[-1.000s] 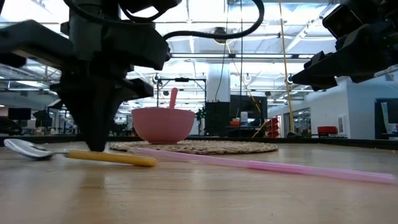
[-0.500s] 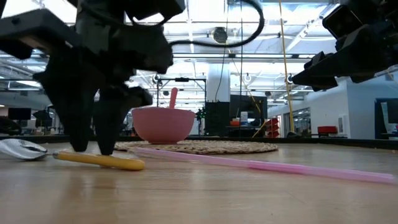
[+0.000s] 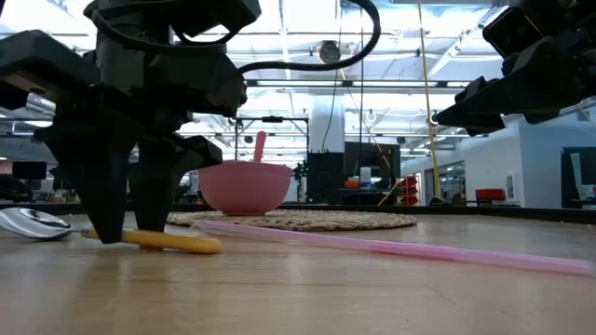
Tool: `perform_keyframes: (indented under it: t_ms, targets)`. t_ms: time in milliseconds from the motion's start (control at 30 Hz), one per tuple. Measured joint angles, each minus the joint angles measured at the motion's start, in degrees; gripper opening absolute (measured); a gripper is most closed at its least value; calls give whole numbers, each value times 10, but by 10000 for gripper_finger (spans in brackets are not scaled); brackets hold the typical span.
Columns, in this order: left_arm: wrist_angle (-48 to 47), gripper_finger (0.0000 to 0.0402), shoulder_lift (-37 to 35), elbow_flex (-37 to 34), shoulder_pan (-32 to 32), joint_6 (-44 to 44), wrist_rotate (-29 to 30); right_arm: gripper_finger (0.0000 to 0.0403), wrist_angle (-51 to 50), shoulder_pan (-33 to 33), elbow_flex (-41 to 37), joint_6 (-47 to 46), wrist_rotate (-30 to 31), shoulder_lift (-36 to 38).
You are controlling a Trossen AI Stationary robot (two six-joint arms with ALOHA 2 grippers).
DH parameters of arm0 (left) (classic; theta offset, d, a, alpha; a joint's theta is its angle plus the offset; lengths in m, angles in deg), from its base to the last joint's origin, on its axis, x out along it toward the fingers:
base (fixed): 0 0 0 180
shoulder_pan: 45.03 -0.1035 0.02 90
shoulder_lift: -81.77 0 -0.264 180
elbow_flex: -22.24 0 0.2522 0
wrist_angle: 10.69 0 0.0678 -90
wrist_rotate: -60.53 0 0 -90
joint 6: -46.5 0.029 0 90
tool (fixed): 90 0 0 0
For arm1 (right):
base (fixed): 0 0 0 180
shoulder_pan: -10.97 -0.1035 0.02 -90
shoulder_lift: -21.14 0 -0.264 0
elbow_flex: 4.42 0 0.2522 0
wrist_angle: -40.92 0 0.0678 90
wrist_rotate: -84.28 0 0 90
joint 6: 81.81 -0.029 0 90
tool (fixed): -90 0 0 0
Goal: Pick & Place Utensil
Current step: Put the yellow spoon on the bowl on the brown placemat
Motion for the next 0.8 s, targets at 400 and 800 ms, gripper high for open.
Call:
perform_keyframes:
  t_ms: [400, 800]
  targets:
    - [35, 59, -1, -30, 9, -7, -1, 171, 2, 0, 0, -2, 0, 0]
    - [52, 48, -2, -33, 10, 29, 36, 171, 2, 0, 0, -5, 0, 0]
